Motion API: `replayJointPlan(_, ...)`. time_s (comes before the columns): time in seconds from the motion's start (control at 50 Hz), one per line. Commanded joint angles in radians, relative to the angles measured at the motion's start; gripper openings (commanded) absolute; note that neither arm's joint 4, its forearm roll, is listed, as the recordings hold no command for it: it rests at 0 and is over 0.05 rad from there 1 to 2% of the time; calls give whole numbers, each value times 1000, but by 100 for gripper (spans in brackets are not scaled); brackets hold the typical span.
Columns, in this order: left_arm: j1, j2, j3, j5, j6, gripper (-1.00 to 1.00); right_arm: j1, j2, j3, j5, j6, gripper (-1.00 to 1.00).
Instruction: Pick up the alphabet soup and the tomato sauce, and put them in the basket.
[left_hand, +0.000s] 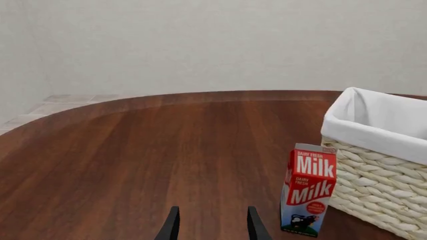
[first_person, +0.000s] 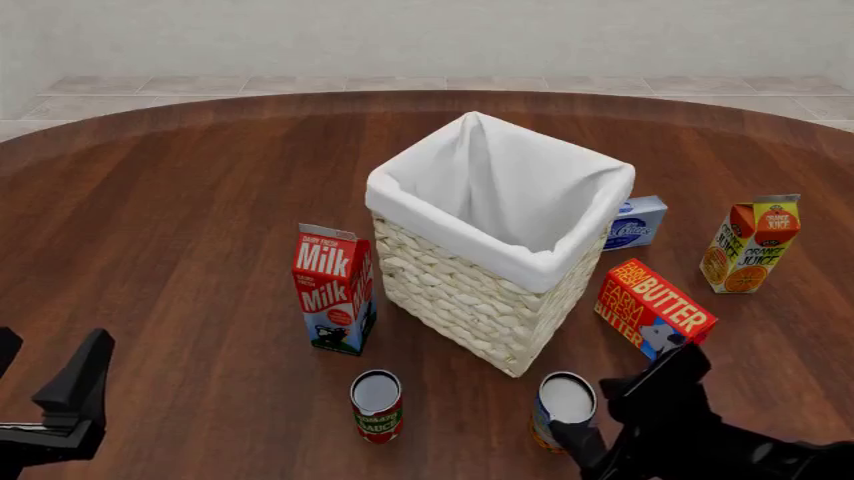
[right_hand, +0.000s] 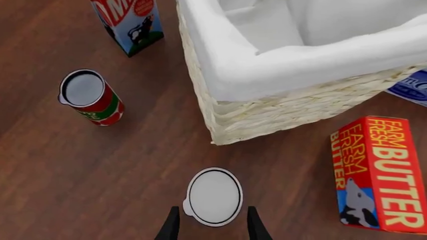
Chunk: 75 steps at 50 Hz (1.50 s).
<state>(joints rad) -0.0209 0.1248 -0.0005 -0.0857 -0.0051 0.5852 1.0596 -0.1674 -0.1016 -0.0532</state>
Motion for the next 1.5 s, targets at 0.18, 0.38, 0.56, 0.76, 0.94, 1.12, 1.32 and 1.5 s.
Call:
replayJointPlan(0.18,1,46,0,-43,-3,100,0,77,11,-73,-3,100)
replayJointPlan(0.38,2,52,0,-50,-3,100,4,108,12,-102,-3,100)
replayJointPlan(0.56,1,50,0,-47,-3,100,2,129,19,-126,-2,100)
replayJointPlan(0.76,2,36,0,-34,-4,100,-1,163,23,-157,-6,100)
replayJointPlan(0.94,2,28,0,-24,-6,100,1,156,32,-156,0,100)
replayJointPlan(1.12,3,8,0,-4,-6,100,3,145,25,-147,-4,-100)
replayJointPlan(1.32,3,-8,0,12,-7,100,5,105,22,-113,-8,-100)
replayJointPlan(1.5,2,-29,0,33,-9,100,19,-50,-21,55,-4,-100)
